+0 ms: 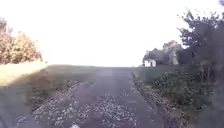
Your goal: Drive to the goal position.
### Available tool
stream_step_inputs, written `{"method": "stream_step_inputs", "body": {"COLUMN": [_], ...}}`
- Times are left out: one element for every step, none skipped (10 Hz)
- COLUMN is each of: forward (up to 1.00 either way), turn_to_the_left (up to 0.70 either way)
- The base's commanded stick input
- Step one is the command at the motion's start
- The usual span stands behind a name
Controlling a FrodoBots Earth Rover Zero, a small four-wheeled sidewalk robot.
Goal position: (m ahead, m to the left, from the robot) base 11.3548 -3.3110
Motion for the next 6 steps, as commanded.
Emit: {"method": "stream_step_inputs", "body": {"forward": [0.70, 0.70, 0.70, 0.70, 0.70, 0.70], "turn_to_the_left": [0.00, 0.00, 0.00, 0.00, 0.00, 0.00]}}
